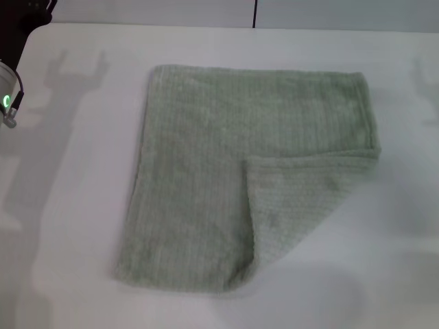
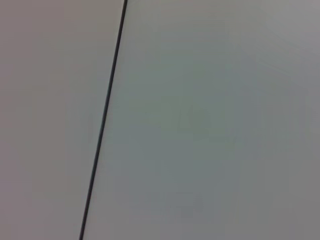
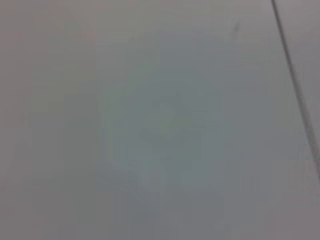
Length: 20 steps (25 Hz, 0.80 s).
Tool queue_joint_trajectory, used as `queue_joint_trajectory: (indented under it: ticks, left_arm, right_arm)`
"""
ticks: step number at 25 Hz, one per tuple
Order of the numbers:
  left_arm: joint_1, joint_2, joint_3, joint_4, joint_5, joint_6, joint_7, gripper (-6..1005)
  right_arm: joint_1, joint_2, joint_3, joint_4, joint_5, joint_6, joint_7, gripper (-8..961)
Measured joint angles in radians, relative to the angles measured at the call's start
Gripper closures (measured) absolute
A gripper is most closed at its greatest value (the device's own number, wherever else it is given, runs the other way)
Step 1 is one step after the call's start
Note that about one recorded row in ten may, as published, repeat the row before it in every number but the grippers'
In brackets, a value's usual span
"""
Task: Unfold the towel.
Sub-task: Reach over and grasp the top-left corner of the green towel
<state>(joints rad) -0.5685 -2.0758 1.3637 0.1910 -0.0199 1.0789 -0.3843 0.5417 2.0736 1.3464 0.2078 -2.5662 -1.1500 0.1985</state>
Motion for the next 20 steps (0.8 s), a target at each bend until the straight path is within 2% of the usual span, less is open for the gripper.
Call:
queue_joint_trajectory:
  ticks: [3,4,6,10,13,14,15,18,20]
  left_arm:
    - [0.012,0.001,0.0,0.0,0.0,0.001,-0.003,192]
    - [0.015,0.002,0.0,-0.004,0.0,-0.001,-0.004,192]
    - [0.017,0.002,0.0,-0.006,0.0,-0.001,-0.002,192]
    - [0.021,0.002,-0.008,-0.009,0.0,-0.009,0.002,191]
    - [0.021,0.002,-0.012,-0.009,0.0,-0.012,0.002,191]
    - [0.022,0.002,-0.015,-0.009,0.0,-0.013,0.002,191]
    - [0.022,0.002,-0.015,-0.009,0.0,-0.013,0.002,191]
    - [0.021,0.002,-0.02,-0.009,0.0,-0.018,0.002,191]
    - [0.019,0.002,-0.022,-0.009,0.0,-0.021,0.002,191]
  right_arm:
    - [-0.004,-0.023,-0.032,0.033,-0.061,0.041,0.093,193]
    - [-0.003,-0.039,-0.035,0.049,-0.136,0.06,0.168,193]
    - [-0.003,-0.047,-0.035,0.058,-0.179,0.066,0.198,193]
    - [-0.032,-0.079,-0.046,0.123,-0.328,0.069,0.308,193]
    - [-0.071,-0.11,-0.103,0.185,-0.352,0.069,0.352,193]
    - [-0.096,-0.138,-0.153,0.228,-0.352,0.069,0.385,193]
    - [-0.096,-0.138,-0.153,0.228,-0.352,0.069,0.385,194]
    - [-0.106,-0.173,-0.208,0.249,-0.352,0.068,0.446,194]
    - [-0.106,-0.188,-0.232,0.249,-0.352,0.067,0.471,194]
